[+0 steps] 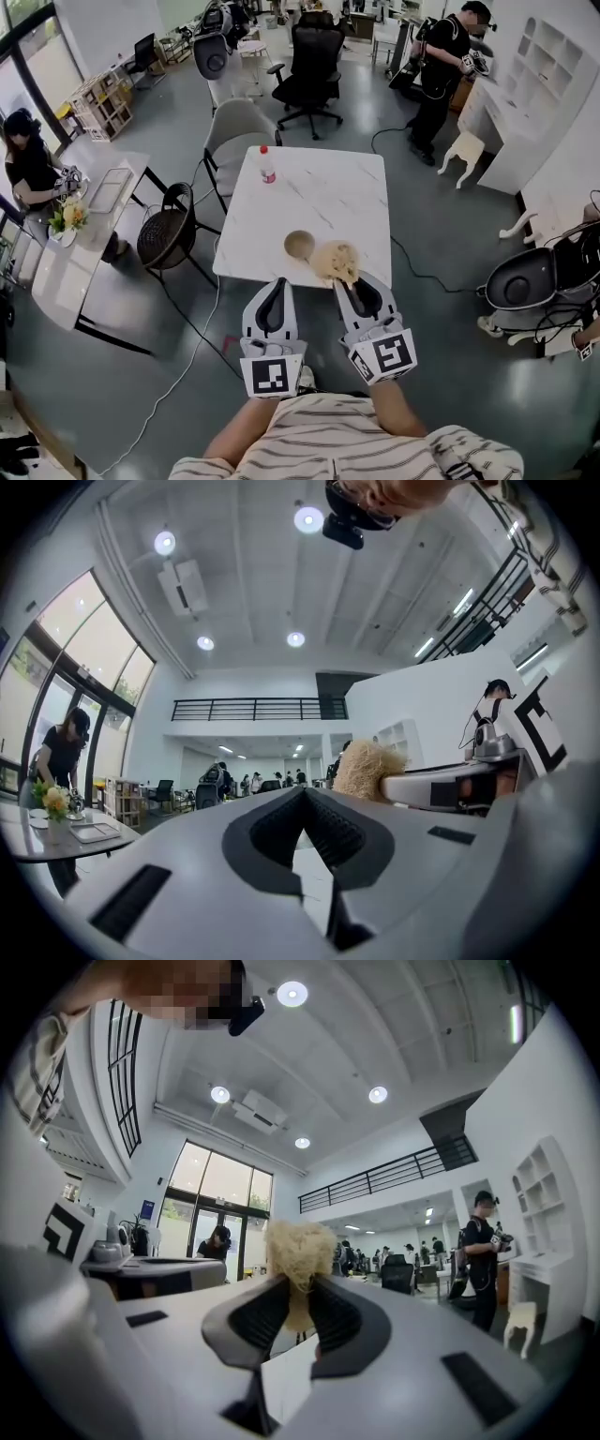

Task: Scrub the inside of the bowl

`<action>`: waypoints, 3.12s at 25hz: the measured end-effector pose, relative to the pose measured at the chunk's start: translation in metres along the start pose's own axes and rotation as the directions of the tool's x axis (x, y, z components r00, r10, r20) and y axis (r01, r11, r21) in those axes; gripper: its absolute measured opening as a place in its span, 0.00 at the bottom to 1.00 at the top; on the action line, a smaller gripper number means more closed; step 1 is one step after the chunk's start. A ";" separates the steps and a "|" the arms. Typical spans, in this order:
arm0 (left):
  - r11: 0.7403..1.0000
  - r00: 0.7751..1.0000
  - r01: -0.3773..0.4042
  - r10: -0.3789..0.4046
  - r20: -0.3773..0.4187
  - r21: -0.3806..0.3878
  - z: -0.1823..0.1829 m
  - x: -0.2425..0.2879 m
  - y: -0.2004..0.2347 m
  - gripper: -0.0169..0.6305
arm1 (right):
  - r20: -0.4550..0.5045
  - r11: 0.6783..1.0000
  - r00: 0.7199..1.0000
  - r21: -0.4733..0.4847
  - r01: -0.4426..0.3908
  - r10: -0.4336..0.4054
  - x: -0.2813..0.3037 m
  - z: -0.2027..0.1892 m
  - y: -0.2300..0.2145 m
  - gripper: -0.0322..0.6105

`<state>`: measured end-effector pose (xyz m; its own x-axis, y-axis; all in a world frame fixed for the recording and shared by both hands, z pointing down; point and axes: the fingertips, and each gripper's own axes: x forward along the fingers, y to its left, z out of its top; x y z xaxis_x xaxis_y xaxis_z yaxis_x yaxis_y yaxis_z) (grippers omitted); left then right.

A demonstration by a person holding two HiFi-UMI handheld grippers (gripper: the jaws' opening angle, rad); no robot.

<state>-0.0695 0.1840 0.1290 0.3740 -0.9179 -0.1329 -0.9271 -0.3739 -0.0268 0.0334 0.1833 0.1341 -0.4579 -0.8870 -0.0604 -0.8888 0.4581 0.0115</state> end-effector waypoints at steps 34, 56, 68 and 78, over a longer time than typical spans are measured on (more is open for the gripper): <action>0.994 0.986 -0.109 0.112 -0.123 0.032 -0.090 0.199 0.025 0.03 | -0.037 0.986 0.987 0.074 -0.152 0.155 0.156 -0.063 -0.134 0.16; 0.998 0.932 -0.059 0.048 -0.360 -0.019 -0.203 0.224 0.068 0.03 | -0.255 0.984 0.955 0.134 -0.117 0.149 0.208 -0.163 -0.140 0.16; 0.996 0.856 -0.036 -0.009 -0.517 -0.076 -0.289 0.217 0.082 0.03 | -0.440 0.983 0.894 0.183 -0.003 0.085 0.197 -0.258 -0.147 0.16; 0.985 0.807 -0.048 -0.058 -0.588 -0.164 -0.339 0.211 0.083 0.03 | -0.540 0.976 0.831 0.219 -0.014 0.133 0.197 -0.312 -0.126 0.16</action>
<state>-0.0594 -0.0860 0.4342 0.3706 -0.7970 0.4769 -0.9274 -0.3462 0.1420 0.0498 -0.0674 0.4321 -0.5085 -0.7077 0.4905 -0.8568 0.4724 -0.2067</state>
